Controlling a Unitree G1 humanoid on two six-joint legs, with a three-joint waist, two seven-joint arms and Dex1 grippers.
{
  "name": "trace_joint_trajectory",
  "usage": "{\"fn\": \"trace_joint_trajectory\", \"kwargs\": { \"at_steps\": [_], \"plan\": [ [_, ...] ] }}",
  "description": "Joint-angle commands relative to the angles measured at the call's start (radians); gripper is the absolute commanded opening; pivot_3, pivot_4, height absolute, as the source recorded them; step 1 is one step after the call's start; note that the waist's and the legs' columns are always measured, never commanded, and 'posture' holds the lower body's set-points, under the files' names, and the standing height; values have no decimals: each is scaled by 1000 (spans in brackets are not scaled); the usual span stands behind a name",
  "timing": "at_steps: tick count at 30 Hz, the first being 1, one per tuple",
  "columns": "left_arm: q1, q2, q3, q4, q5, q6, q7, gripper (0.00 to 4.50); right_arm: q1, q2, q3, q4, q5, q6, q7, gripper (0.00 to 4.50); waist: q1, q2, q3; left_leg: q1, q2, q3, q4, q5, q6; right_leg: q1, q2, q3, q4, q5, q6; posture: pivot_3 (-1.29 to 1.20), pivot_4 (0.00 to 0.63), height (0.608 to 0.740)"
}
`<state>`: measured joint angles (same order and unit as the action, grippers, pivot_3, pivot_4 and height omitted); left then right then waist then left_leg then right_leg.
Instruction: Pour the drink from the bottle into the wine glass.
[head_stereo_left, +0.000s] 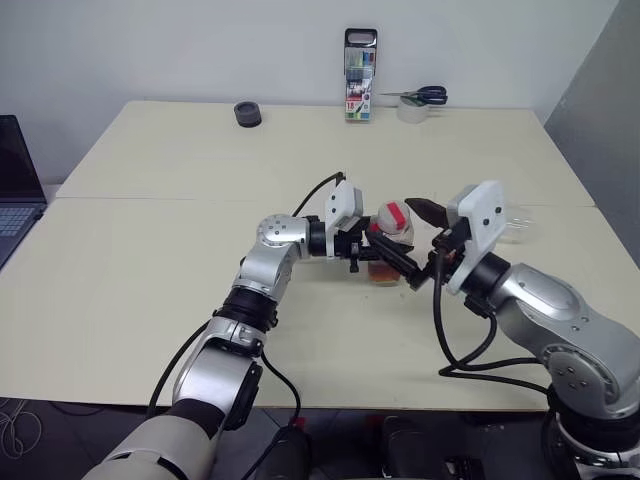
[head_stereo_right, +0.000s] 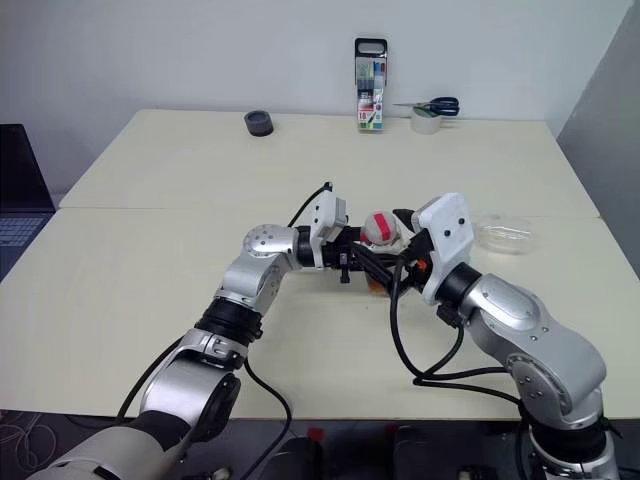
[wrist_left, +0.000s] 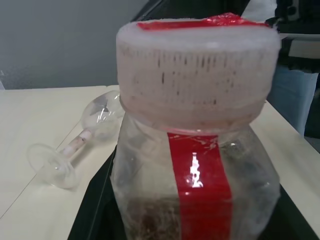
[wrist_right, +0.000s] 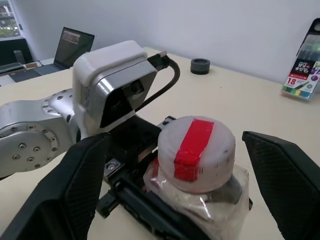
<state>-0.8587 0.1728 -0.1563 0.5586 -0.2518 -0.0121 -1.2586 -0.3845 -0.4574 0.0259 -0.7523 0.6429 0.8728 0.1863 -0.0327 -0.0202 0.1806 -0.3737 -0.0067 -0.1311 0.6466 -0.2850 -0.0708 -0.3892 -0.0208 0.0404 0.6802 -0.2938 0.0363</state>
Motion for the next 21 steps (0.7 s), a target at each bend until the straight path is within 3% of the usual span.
{"fn": "trace_joint_trajectory", "kwargs": {
  "at_steps": [1,5,6,8,14,19,21],
  "plan": [
    [-27,-3,-1,-23,0,-23,-6,1762,-28,23,19,21,-66,-68,-4,4500,0,0,0,0,0,0,0,0,0,0,0,0,0,0,0,0,150,740],
    [-18,0,-3,-35,4,-21,-6,1762,-29,42,26,42,-112,-105,5,4500,0,0,0,0,0,0,0,0,0,0,0,0,0,0,0,0,150,740],
    [-16,2,-4,-37,5,-20,-7,1762,-28,42,28,44,-121,-109,9,4316,0,0,0,0,0,0,0,0,0,0,0,0,0,0,0,0,150,740],
    [-14,3,-4,-40,8,-19,-8,1762,-23,39,36,49,-144,-119,20,3845,0,0,0,0,0,0,0,0,0,0,0,0,0,0,0,0,150,740],
    [-11,5,-4,-47,10,-13,-10,1761,-11,35,62,53,-187,-141,51,1807,0,0,0,0,0,0,0,0,0,0,0,0,0,0,0,0,150,740],
    [-7,8,-6,-61,6,-7,-13,1761,0,29,70,64,-180,-136,96,1823,0,0,0,0,0,0,0,0,0,0,0,0,0,0,0,0,150,740],
    [-7,8,-7,-73,0,4,-17,1761,-13,-16,70,102,-166,-160,191,1823,0,0,0,0,0,0,0,0,0,0,0,0,0,0,0,0,150,740]
  ]
}}
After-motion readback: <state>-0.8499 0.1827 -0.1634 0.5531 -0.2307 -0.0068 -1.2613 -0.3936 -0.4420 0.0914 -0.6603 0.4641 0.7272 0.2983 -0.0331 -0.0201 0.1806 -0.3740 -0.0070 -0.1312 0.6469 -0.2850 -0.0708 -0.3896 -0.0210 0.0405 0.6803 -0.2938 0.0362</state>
